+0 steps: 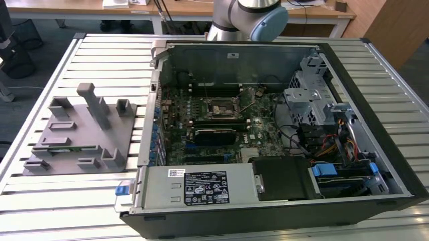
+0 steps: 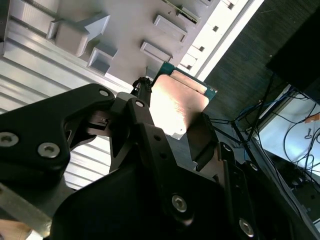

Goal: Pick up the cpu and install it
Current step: 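Pick up the cpu and move it towards the insertion slot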

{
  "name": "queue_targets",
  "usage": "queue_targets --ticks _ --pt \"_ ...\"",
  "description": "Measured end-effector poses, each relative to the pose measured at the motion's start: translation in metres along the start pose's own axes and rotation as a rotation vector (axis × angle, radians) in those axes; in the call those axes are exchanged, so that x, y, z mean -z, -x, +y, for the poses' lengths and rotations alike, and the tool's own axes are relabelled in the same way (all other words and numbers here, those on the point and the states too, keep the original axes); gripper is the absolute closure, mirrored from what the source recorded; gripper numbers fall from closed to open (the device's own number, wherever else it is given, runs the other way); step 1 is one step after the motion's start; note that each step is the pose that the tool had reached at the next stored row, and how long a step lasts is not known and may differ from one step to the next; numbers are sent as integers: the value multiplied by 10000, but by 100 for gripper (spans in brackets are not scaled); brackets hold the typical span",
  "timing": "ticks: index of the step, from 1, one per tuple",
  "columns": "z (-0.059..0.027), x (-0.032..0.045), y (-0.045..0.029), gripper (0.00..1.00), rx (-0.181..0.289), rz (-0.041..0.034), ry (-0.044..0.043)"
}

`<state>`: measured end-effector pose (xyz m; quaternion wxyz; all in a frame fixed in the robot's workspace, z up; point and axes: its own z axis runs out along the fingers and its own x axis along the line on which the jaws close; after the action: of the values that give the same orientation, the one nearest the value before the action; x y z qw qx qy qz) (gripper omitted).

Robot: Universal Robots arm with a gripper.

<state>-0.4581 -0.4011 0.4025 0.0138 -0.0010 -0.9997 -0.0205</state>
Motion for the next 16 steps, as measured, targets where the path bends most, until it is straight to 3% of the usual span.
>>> queue_targets --ticks 7,16 --pt "1 1 12 47 -1 1 -1" --pt "0 4 137 47 0 0 2"
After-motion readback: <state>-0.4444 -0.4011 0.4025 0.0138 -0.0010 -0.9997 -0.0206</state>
